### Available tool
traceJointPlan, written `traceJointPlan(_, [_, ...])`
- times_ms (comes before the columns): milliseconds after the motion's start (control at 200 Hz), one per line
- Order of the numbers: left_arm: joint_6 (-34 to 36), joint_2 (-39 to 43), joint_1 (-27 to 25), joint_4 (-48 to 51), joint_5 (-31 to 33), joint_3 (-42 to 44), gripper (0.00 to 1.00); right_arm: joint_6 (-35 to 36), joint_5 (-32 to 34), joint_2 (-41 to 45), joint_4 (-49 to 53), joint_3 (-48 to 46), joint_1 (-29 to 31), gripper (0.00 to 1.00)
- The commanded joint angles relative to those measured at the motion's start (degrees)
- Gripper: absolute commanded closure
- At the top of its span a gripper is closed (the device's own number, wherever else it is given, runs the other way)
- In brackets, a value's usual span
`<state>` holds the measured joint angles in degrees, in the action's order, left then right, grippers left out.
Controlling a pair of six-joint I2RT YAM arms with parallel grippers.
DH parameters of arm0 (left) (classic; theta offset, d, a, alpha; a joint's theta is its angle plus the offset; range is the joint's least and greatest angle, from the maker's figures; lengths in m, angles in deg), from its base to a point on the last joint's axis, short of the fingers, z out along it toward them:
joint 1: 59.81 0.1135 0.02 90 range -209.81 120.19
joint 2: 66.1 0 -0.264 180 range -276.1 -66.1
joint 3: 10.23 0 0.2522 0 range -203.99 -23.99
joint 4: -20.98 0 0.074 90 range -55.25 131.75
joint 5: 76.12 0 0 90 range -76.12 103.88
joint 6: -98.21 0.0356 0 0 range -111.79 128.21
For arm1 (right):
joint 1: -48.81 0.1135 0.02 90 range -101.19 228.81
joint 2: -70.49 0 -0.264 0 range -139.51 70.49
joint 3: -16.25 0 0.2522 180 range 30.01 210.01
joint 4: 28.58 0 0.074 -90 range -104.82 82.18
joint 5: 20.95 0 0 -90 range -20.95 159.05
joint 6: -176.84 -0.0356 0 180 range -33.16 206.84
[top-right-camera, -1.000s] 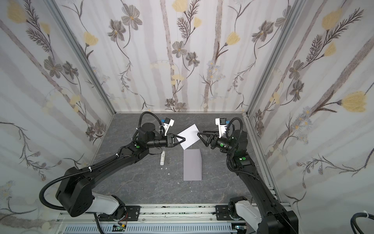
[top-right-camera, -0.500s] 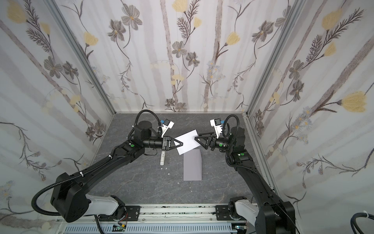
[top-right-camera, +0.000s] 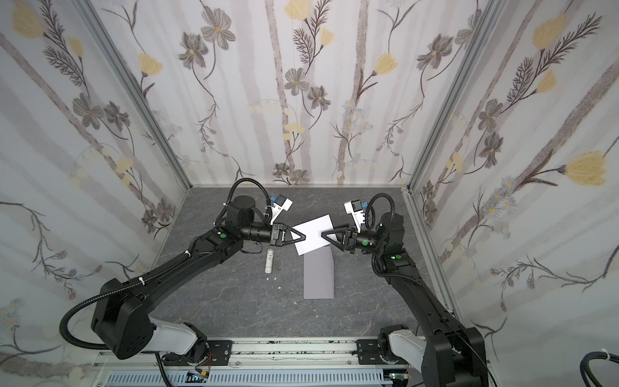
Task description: Place the letter into the envelope and seal it
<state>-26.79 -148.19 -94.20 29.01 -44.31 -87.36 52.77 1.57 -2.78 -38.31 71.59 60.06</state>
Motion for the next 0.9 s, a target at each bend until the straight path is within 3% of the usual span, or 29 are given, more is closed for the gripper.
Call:
traceJointPlan(0, [-0.2,-0.4,0.0,-0.9,-1.6,-1.0,1.0,-1.8,-1.7,-0.7,-4.4,0.3,0.2,0.77])
traceJointPlan(70, [-0.2,-0.5,0.0,-0.9,-1.5,-1.1,1.0,-2.2,-1.7,-1.0,-4.8,0.4,0.2,1.0])
traceJointPlan(200, [-0.4,-0.4,0.1,-0.9,-0.2,-1.1,0.98,-2.8,-0.9,-1.0,-5.2,0.3,0.3,1.0])
traceJointPlan(265, [-0.5,-0.1,0.2,-0.9,1.1,-1.2,0.78,-3.5,0.3,-0.7,-5.7,0.0,0.4,1.0])
traceJointPlan(340, [-0.8,0.6,0.1,-1.1,3.4,-1.2,0.77,-5.3,2.6,0.1,-7.1,-0.6,0.4,1.0])
traceJointPlan(385, [-1.4,0.9,0.2,-1.2,5.7,-1.4,0.66,-7.1,4.3,0.6,-8.9,-1.2,0.5,1.0])
traceJointPlan(585, [-6.7,4.2,0.4,-7.4,14.1,1.9,0.38,-10.9,13.4,3.6,-11.4,-2.8,0.4,1.0])
traceJointPlan(690, [-15.1,7.5,1.5,-19.7,18.2,9.1,0.32,-13.0,19.1,5.5,-14.0,-4.5,0.5,1.0])
traceJointPlan(894, [-21.2,12.5,0.2,-31.2,31.4,18.8,0.33,-20.4,29.7,7.6,-22.9,-9.0,2.3,1.0])
